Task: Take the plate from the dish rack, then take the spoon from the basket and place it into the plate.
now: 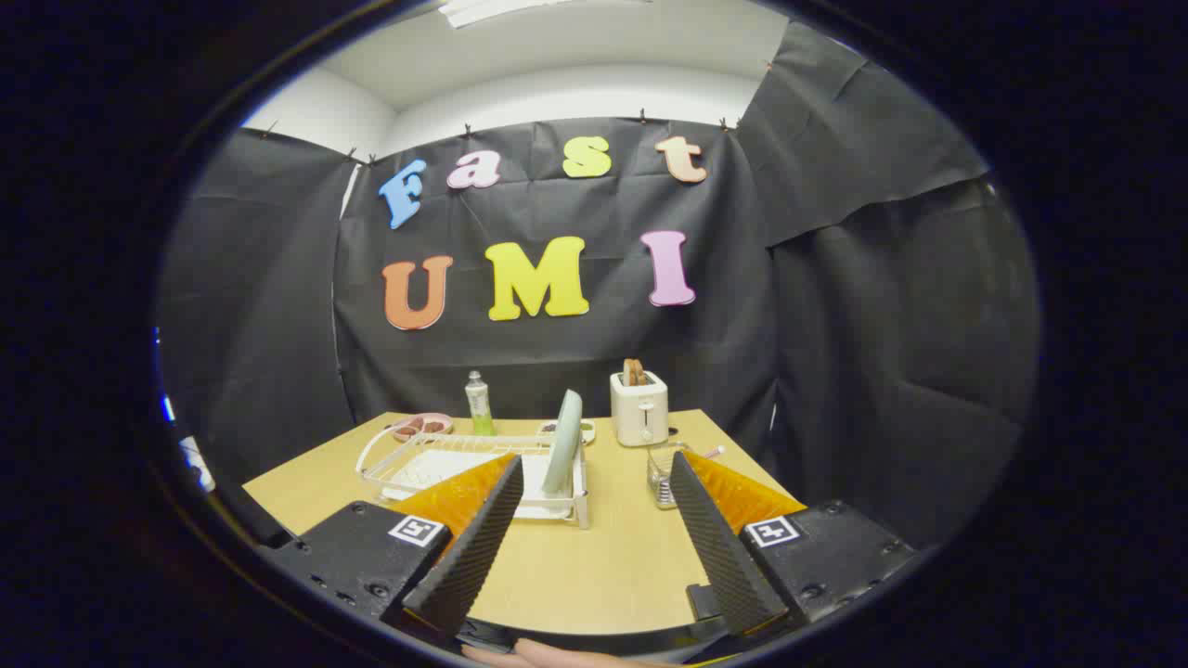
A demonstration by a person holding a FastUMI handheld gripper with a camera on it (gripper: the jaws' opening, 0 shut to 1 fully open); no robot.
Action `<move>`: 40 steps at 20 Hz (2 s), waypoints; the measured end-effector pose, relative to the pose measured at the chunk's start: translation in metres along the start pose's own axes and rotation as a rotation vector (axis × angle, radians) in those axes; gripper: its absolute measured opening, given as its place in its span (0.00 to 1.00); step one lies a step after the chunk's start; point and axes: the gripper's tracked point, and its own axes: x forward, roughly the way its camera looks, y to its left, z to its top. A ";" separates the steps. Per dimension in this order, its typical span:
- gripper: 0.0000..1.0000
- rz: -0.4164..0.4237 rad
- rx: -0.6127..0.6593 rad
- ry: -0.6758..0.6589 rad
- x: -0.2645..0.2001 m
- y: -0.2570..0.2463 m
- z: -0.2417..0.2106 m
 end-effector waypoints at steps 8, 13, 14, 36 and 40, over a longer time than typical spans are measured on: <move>1.00 -0.030 0.007 0.010 0.003 -0.008 -0.002; 1.00 -0.039 -0.002 0.014 0.008 -0.007 -0.003; 1.00 -0.049 -0.015 0.012 0.010 -0.008 -0.002; 1.00 0.114 -0.080 0.552 0.253 0.049 0.036; 1.00 0.086 -0.181 0.696 0.293 0.061 0.032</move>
